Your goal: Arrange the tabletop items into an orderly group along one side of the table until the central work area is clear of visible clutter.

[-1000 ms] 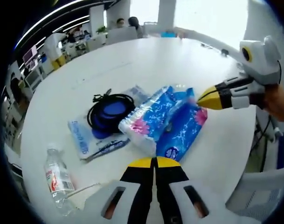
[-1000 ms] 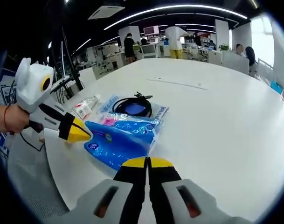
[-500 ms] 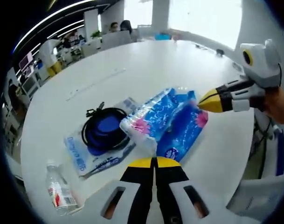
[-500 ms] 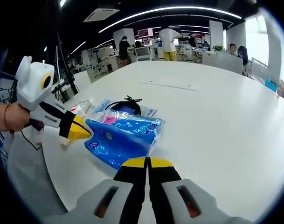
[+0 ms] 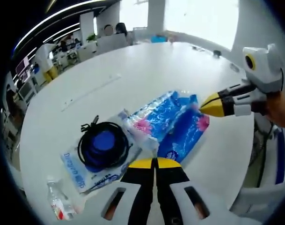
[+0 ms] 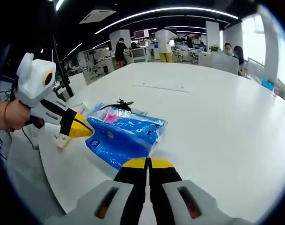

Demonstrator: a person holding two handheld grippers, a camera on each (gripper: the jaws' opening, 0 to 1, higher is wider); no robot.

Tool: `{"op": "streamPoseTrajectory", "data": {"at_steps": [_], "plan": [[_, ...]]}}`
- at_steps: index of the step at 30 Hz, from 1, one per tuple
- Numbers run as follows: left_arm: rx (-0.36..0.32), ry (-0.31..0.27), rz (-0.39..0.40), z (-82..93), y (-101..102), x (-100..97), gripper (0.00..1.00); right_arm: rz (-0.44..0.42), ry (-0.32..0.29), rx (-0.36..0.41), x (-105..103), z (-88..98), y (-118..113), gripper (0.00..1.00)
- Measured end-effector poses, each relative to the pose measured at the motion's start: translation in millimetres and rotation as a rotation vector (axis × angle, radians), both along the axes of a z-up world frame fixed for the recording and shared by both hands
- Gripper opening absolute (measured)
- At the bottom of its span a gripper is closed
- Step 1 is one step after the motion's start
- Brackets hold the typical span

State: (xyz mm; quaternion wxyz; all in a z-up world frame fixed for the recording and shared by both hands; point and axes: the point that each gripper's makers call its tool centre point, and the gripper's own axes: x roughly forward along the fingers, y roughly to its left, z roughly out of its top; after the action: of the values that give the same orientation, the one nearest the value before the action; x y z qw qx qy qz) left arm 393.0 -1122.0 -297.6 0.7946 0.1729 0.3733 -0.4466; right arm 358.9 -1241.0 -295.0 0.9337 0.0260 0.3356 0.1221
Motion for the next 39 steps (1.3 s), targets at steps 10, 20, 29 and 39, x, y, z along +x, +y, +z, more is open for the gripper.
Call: {"op": "streamPoseTrajectory", "data": {"at_steps": [10,20,29,39], "plan": [[-0.009,0.0,-0.01,1.0,-12,6.0,0.0,-0.018,-0.002,-0.004,4,0.3,-11,0.0],[-0.018,0.009,-0.003,-2.6,-22,14.3,0.0,-0.032,-0.003,-0.002,10,-3.3,-21,0.0],[-0.023,0.011,0.0,-5.0,-28,20.8,0.0,-0.035,-0.004,-0.004,14,-5.6,-26,0.0],[-0.031,-0.002,-0.013,-2.2,-40,30.2,0.0,-0.042,-0.004,-0.009,18,-7.3,-32,0.0]]}}
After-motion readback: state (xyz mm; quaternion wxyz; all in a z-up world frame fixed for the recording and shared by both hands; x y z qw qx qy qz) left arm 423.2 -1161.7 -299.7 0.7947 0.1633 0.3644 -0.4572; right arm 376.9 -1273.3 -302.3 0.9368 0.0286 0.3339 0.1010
